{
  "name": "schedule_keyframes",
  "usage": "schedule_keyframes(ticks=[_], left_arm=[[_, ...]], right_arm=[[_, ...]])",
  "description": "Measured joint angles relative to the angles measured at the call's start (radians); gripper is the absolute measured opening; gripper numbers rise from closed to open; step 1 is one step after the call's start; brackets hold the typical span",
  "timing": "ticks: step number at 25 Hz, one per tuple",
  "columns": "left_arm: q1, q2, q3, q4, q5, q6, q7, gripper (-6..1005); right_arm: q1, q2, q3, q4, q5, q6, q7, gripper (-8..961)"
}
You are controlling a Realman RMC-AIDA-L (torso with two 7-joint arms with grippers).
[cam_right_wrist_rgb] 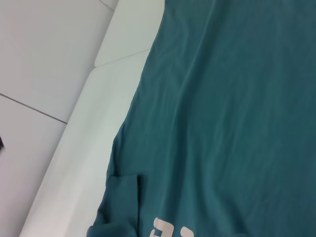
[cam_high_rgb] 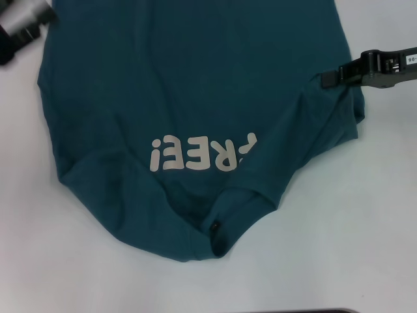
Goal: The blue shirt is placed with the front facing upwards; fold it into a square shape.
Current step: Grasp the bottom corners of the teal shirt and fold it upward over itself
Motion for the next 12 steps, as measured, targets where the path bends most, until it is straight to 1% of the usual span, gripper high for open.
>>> schedule_keyframes(ticks=[1,3,4,6,7,9,10,11,12], left_arm=[[0.003,0.027,0.067,-0.023,0.060,0.032,0.035,892],[0.005,0.049,0.137,-0.055,0.138,0.062,0.064,910],[0.006,0.055,0.156,-0.070,0.179,0.069,0.065,918],[0.007,0.058,0.162,-0.115,0.286,0.067,0.013,936],[0.007,0.058,0.162,-0.115,0.286,0.067,0.013,936],[0.007,0.056,0.158,-0.153,0.330,0.064,-0.029,937],[0.010,0.050,0.154,-0.188,0.346,0.063,-0.046,937],[0.015,0.038,0.150,-0.243,0.357,0.062,-0.058,937],[0.015,0.038,0.150,-0.243,0.357,0.062,-0.058,937]], right_arm=[[0.000,0.000,0.000,-0.001,0.000,-0.001,0.000,16],[0.002,-0.001,0.000,-0.001,0.000,-0.002,0.000,16],[0.003,-0.001,0.000,-0.001,0.000,-0.003,0.000,16],[0.004,-0.001,0.000,-0.001,0.000,-0.005,-0.001,16],[0.006,-0.001,0.000,-0.002,0.000,-0.005,-0.001,16],[0.006,-0.001,0.000,-0.002,0.000,-0.006,-0.001,16],[0.007,-0.001,0.000,-0.002,0.000,-0.006,0.000,16],[0.007,-0.001,-0.001,-0.002,0.000,-0.006,0.002,16],[0.007,-0.001,-0.001,-0.002,0.000,-0.006,0.002,16]])
